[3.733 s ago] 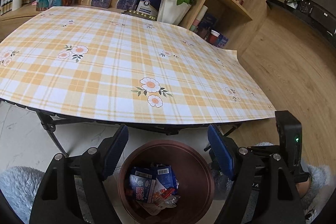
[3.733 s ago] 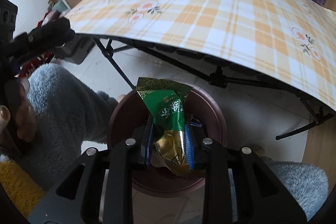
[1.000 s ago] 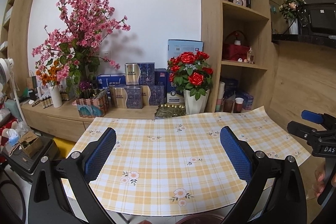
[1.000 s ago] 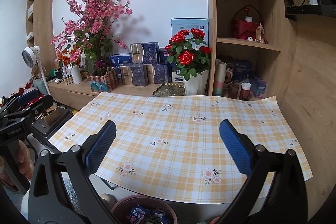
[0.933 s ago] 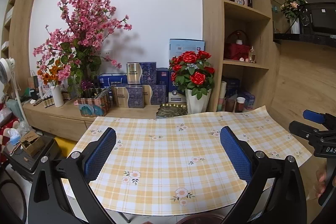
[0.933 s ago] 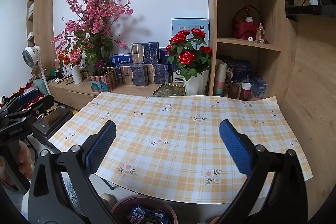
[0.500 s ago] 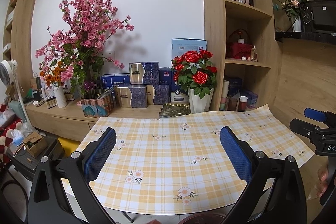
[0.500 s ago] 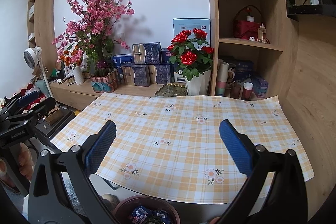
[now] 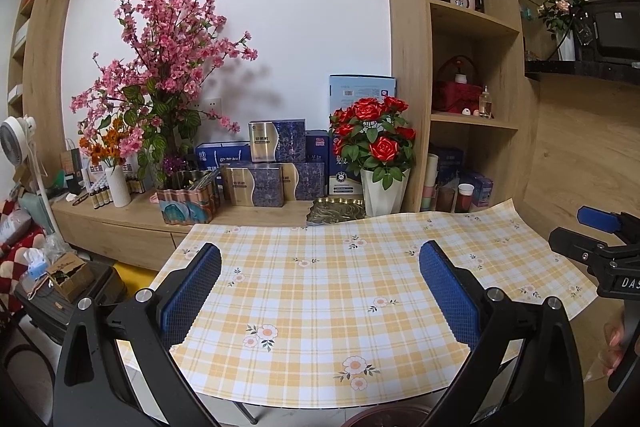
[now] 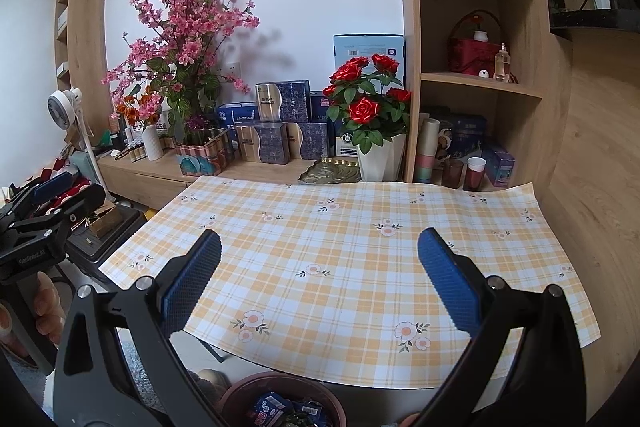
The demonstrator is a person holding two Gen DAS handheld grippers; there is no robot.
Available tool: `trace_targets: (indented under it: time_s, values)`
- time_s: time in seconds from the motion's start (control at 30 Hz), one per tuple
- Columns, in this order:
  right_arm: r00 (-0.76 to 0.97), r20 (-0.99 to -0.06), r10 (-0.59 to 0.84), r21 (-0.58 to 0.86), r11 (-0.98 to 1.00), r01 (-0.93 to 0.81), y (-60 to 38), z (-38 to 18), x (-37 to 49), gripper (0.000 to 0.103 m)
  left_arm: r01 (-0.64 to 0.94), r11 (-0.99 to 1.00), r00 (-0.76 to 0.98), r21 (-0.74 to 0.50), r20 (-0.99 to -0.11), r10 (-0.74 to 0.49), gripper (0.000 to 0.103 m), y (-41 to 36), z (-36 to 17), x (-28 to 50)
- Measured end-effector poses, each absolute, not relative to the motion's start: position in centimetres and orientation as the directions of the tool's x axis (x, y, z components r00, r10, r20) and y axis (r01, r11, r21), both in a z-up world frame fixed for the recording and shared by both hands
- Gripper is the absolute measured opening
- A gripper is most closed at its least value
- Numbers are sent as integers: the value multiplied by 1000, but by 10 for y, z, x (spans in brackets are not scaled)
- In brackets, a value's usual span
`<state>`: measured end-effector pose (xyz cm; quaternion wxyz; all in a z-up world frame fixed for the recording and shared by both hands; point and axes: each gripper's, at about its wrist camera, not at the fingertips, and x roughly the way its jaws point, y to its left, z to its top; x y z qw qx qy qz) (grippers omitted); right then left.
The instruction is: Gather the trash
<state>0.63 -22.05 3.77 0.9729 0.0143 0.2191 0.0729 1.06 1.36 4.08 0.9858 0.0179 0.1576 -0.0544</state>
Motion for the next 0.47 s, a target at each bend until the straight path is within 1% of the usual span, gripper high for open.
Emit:
trace_targets:
  time_s: [0.2,0.47]
  values:
    - [893,-425,149,60,989,-136,-218,38,6,97,118,993,944,21,-312,-106,97,13,42,10]
    - [892,-425,150,62,989,-137,-217,39,6,97,96,995,952,40,-297,-79,97,12,42,8]
